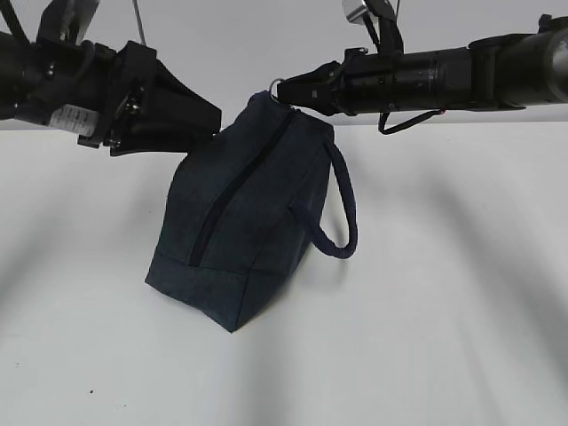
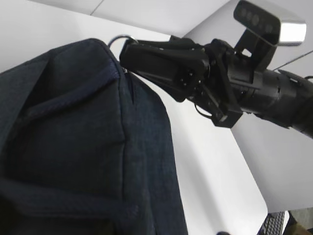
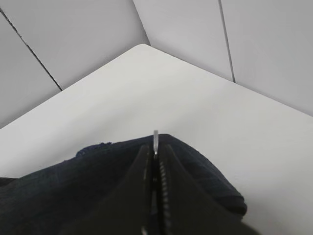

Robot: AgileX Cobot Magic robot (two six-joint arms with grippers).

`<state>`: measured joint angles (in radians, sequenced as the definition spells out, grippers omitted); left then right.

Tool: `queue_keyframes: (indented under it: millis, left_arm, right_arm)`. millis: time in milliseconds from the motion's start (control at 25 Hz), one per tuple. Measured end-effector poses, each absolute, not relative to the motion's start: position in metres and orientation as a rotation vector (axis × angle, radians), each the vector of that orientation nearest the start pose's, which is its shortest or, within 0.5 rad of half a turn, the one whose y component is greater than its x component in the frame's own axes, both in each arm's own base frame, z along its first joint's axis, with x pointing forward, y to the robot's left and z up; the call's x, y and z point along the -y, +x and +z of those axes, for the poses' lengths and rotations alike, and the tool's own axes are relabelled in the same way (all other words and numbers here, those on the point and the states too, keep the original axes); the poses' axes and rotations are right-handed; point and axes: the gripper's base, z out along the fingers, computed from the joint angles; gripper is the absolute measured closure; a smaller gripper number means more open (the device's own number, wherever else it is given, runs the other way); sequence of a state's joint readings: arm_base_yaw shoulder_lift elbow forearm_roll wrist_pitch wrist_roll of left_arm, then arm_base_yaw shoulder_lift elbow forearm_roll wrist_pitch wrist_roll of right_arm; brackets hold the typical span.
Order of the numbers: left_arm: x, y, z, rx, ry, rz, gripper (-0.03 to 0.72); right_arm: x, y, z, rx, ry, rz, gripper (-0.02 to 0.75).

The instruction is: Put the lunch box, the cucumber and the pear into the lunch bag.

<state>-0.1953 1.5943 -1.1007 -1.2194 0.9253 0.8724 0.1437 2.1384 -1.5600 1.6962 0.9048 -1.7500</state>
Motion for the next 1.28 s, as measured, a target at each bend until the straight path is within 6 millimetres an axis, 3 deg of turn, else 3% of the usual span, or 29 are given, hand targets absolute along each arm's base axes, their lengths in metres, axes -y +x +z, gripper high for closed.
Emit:
queue_keyframes:
  millis: [480, 760, 960, 1120, 1280]
  left_arm:
    - [0.109, 0.272, 0.304, -2.47, 0.546, -0.941, 0.342]
    - [0.103, 0.26, 0.35, -2.304, 0.55, -0.837, 0.402]
    - [0.099, 0.282, 0.359, -2.152, 0.364, -0.742, 0.418]
    - [0.112, 0.314, 0.332, -2.176, 0.291, -0.74, 0.419]
    - [0.131, 0.351, 0.3, -2.235, 0.337, -0.729, 0.419]
  right_arm:
    - [-0.132, 0.456, 0.223, -1.749, -0.687, 0.961, 0.732]
    - [-0.132, 0.456, 0.223, -1.749, -0.687, 0.963, 0.732]
    - [-0.132, 0.456, 0.223, -1.75, -0.686, 0.966, 0.732]
    - [-0.132, 0.456, 0.223, -1.75, -0.686, 0.966, 0.732]
    - [-0.132, 0.456, 0.223, -1.749, -0.686, 0.967, 0.732]
